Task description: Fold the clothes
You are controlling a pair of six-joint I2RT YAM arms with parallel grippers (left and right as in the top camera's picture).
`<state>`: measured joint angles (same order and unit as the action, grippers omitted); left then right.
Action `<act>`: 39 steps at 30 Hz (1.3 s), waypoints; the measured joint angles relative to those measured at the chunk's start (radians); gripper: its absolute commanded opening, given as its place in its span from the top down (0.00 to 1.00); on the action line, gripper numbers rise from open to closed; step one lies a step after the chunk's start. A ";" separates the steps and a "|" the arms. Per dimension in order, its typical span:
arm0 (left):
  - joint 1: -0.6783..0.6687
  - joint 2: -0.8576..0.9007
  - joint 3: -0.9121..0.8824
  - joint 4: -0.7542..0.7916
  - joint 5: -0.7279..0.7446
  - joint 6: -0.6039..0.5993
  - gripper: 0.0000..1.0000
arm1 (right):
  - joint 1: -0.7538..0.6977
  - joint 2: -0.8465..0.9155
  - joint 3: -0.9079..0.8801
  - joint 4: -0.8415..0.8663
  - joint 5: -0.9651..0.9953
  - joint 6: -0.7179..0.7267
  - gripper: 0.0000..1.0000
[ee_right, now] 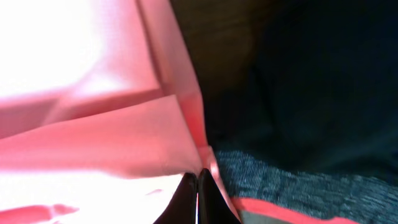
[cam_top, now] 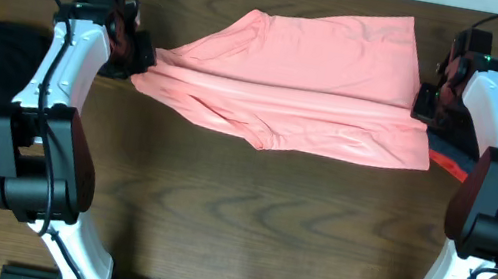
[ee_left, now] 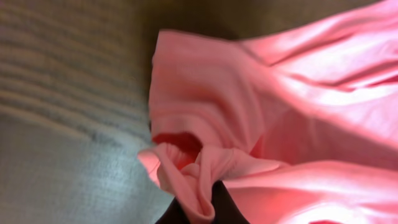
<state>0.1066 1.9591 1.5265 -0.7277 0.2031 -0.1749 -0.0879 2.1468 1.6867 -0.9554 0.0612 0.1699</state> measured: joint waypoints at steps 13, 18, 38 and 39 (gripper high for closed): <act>-0.001 0.000 0.000 0.028 -0.018 -0.008 0.30 | 0.000 -0.024 0.000 0.017 0.113 0.017 0.74; -0.001 -0.020 0.000 0.028 -0.095 -0.008 0.29 | 0.000 -0.156 0.000 0.022 0.123 0.017 0.82; -0.088 -0.082 -0.001 0.072 0.060 0.098 0.94 | 0.074 -0.156 -0.061 -0.064 -0.138 -0.130 0.99; -0.084 -0.071 -0.002 0.080 0.070 0.097 0.94 | 0.080 -0.140 -0.069 -0.062 -0.142 -0.136 0.99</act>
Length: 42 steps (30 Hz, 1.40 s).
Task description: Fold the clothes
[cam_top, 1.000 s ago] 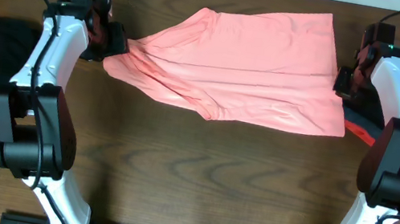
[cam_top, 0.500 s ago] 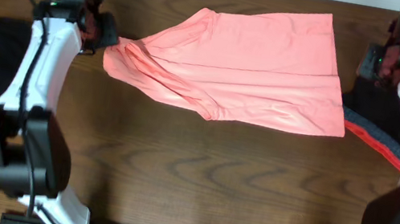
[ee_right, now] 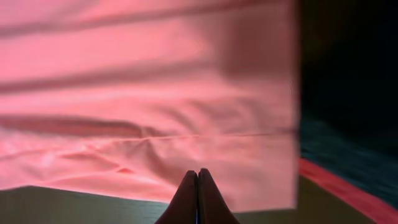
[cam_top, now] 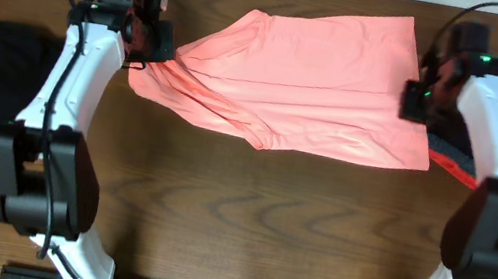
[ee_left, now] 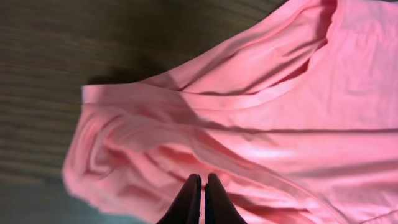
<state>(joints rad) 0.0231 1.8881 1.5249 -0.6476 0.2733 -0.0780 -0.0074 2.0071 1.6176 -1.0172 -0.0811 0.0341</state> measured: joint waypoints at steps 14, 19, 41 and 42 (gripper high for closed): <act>0.014 0.158 0.000 0.009 0.043 -0.003 0.94 | 0.024 0.122 -0.101 0.088 -0.017 -0.002 0.99; 0.014 0.224 0.000 -0.003 0.039 -0.003 0.94 | 0.024 0.123 -0.103 0.088 -0.017 -0.002 0.99; 0.111 0.242 0.000 -0.164 -0.177 -0.057 0.90 | 0.024 0.123 -0.103 0.091 -0.028 -0.002 0.99; 0.111 0.242 0.000 -0.164 -0.172 -0.057 0.90 | 0.024 0.123 -0.103 0.091 -0.028 -0.002 0.99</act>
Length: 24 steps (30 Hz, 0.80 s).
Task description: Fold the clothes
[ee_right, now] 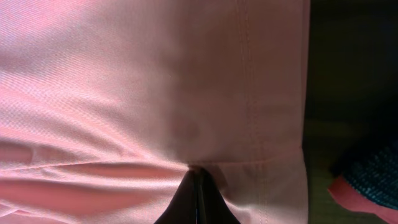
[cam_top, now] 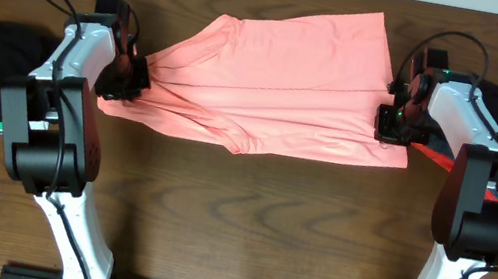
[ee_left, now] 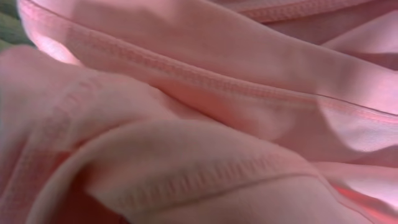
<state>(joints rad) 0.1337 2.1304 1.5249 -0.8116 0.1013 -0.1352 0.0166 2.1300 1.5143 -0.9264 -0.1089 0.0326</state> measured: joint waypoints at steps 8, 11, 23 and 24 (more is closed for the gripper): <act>0.000 0.000 0.000 0.000 0.013 0.000 0.90 | 0.000 0.000 0.000 0.004 0.000 0.000 0.99; 0.000 0.000 0.000 0.000 0.016 0.000 0.90 | 0.000 0.000 0.000 0.011 -0.001 0.001 0.99; 0.000 0.000 0.000 0.000 0.020 0.000 0.90 | 0.020 -0.039 0.214 0.071 -0.093 0.007 0.99; 0.000 0.000 0.000 0.000 0.020 0.000 0.91 | 0.027 -0.048 0.222 0.081 -0.097 0.007 0.99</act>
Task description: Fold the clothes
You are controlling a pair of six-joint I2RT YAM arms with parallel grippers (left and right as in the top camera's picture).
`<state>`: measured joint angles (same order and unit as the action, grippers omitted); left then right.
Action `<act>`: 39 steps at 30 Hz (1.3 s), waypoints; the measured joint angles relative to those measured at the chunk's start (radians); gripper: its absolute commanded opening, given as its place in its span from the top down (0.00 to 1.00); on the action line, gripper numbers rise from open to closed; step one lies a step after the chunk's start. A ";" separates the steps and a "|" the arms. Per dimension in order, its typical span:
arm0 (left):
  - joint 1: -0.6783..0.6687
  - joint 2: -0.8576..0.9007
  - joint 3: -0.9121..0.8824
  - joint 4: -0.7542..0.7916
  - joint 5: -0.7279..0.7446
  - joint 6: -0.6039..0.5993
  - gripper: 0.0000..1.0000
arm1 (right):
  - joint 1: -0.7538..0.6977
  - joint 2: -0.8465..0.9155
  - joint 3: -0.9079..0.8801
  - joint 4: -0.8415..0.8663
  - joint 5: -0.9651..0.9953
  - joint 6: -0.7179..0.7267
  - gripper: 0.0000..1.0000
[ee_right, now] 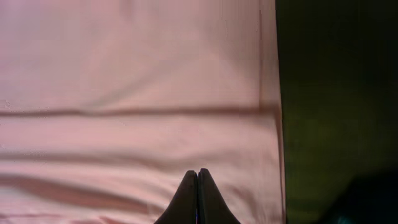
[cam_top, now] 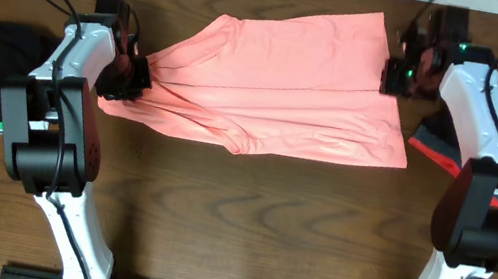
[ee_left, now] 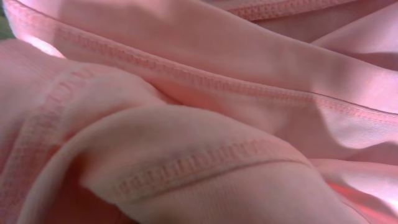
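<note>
A pink garment (cam_top: 279,84) lies spread across the back of the wooden table (cam_top: 244,230), with loose folds running to its bunched left end. My left gripper (cam_top: 133,78) sits at that bunched end. Hemmed pink cloth (ee_left: 217,93) fills the left wrist view and hides the fingers, and the folds converging there read as a grip. My right gripper (cam_top: 399,79) hovers over the garment's right hem near the back corner. In the right wrist view it (ee_right: 198,177) is shut with nothing in it, above flat pink cloth (ee_right: 124,74).
A black garment lies at the table's left edge. A patterned light cloth lies at the far right, with a dark and red garment (cam_top: 440,151) under the right arm. Bare wood runs along the front of the table.
My right gripper was pressed onto the garment's right hem lower down. It is now farther back and raised off the cloth, still shut. The left gripper and the garment have not moved.
At first both grippers held the garment's left and right ends. Then both were shut above the cloth, holding nothing. By the last earlier moment the garment lay farther left, with the left gripper buried in its bunched end and the right tip on the hem. Now the right is lifted away.
</note>
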<state>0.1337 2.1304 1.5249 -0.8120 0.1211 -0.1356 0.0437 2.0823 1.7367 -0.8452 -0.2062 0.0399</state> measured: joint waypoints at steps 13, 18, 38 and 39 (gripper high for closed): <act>0.000 0.000 0.000 -0.002 0.003 0.000 0.90 | 0.032 0.099 -0.039 0.001 0.008 0.001 0.99; 0.000 0.000 0.000 -0.003 0.003 0.000 0.90 | 0.032 0.143 -0.045 -0.010 0.033 0.000 0.99; -0.070 0.000 0.000 -0.005 0.011 0.058 0.89 | 0.023 0.046 -0.013 -0.019 0.077 0.001 0.99; -0.072 0.000 0.000 -0.007 0.011 0.059 0.89 | 0.020 0.051 -0.013 -0.020 0.080 0.001 0.99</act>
<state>0.0612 2.1304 1.5249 -0.8188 0.1326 -0.0769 0.0639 2.1334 1.7233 -0.8650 -0.1261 0.0406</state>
